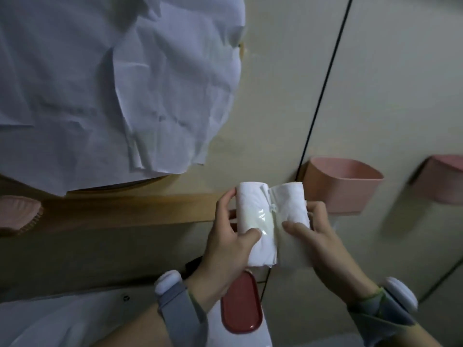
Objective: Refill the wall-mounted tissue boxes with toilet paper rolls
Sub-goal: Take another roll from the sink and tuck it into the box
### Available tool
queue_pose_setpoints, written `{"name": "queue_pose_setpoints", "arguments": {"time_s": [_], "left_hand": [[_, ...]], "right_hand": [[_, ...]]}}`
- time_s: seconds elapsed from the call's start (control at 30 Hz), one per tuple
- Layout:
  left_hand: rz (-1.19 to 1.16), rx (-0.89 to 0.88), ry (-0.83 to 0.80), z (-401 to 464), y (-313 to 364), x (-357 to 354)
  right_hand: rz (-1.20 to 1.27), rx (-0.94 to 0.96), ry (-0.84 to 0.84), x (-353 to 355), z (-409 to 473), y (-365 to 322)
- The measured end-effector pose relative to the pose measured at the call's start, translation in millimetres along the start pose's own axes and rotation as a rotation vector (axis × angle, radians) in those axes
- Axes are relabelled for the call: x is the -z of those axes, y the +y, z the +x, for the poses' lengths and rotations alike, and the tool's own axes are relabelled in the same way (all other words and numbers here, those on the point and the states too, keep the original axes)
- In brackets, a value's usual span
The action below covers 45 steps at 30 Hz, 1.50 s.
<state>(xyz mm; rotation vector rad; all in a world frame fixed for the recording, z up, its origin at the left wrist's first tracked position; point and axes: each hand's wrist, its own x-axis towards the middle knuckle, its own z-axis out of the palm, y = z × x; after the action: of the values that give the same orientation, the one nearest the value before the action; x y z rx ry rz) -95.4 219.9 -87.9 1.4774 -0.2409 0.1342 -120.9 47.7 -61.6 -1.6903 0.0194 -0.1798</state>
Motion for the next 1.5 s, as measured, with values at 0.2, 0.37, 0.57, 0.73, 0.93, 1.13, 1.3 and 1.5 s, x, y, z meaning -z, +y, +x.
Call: {"name": "queue_pose_setpoints", "arguments": {"time_s": [0.2,0.37,0.57,0.73,0.93,1.13,1.3,1.5], "left_hand": [[0.053,-0.170,-0.078,56,49,-75],[0.120,-0.290,-0.059,102,85,-127],[0.276,-0.321,0.081,145,89,-159],[0.450,-0.277,0.115,157,70,-164],[0.556,-0.224,0.112,157,54,-149],[0.532,-0.207,0.106,150,42,-142],[0.555,-0.175,0.052,138,30,-127],[0.566,-0.159,0.058,134,23,-115]], "right_hand": [[-0.031,0.166,0.044,96,46,-46],[-0.054,0.291,-0.001,167,99,-77],[-0.252,0.410,-0.077,231,164,-83],[-0.600,0.555,-0.136,256,208,-67],[-1.158,0.782,-0.376,251,235,-58],[-1.573,0.782,-0.545,216,246,-41],[-1.662,0.765,-0.641,204,251,-33],[-1.707,0.756,-0.717,209,262,-25]]}}
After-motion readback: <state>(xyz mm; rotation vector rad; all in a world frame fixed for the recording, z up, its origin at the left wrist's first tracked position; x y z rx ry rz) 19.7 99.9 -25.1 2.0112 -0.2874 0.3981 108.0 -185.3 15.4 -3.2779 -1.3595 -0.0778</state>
